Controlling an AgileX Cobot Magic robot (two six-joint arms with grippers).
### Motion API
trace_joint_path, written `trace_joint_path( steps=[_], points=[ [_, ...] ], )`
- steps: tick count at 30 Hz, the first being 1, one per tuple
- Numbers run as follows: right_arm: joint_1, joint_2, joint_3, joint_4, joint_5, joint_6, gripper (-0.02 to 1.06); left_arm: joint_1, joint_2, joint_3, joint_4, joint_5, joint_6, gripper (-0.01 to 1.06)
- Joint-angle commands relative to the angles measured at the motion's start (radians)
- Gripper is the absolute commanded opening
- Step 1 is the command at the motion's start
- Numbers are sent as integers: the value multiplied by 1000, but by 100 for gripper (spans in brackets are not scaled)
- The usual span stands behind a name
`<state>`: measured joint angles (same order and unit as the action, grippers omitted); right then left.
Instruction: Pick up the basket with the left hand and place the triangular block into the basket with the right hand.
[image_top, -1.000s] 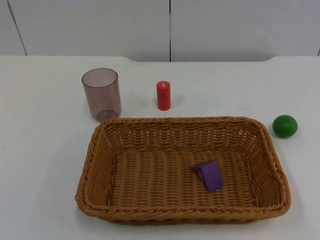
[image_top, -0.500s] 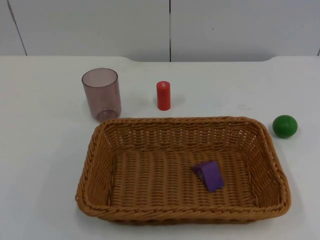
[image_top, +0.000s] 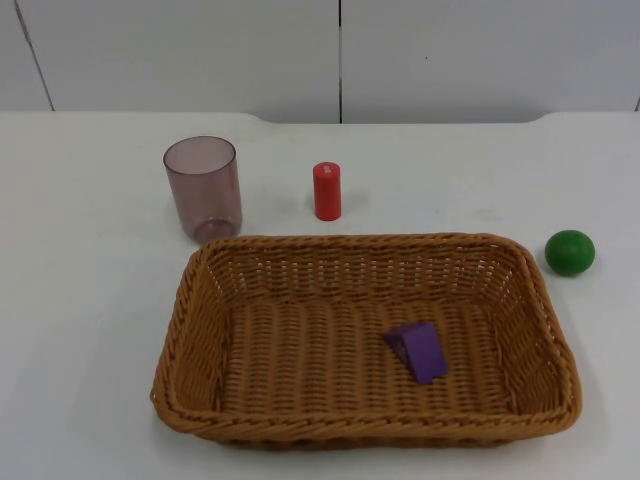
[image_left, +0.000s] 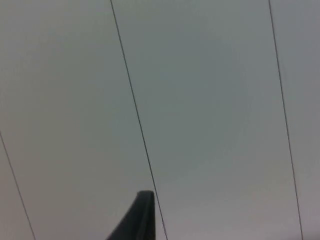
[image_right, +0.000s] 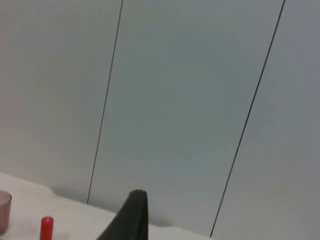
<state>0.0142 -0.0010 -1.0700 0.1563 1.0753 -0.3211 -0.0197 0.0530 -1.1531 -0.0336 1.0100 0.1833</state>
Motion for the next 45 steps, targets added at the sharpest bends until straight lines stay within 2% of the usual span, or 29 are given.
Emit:
trace_joint_path(
  steps=[1, 5, 10, 12, 15, 21, 29, 33, 36, 45],
  points=[
    [1, 1, 21, -17, -10, -2, 98, -4, -2, 21, -12, 6, -2, 105],
    [10, 1, 80, -32, -6, 64, 98, -4, -2, 81, -16, 13, -44, 105],
    [10, 1, 215, -118, 25, 187, 98, -4, -2, 212, -12, 80, -58, 105],
    [10, 1, 230, -129, 29, 198, 98, -4, -2, 222, -12, 85, -58, 105],
    [10, 1, 323, -156, 58, 247, 98, -4, -2, 316, -12, 110, -65, 105],
    [10, 1, 419, -156, 60, 254, 98, -4, -2, 421, -10, 128, -68, 105],
    [10, 1, 480, -156, 62, 264, 98, -4, -2, 534, -10, 107, -68, 105],
    [10, 1, 525, -156, 60, 264, 98, -4, -2, 647, -10, 91, -68, 105],
    [10, 1, 526, -156, 44, 264, 98, -4, -2, 658, -10, 66, -80, 105],
    [10, 1, 555, -156, 4, 264, 98, -4, -2, 658, -6, 66, -88, 105]
  ],
)
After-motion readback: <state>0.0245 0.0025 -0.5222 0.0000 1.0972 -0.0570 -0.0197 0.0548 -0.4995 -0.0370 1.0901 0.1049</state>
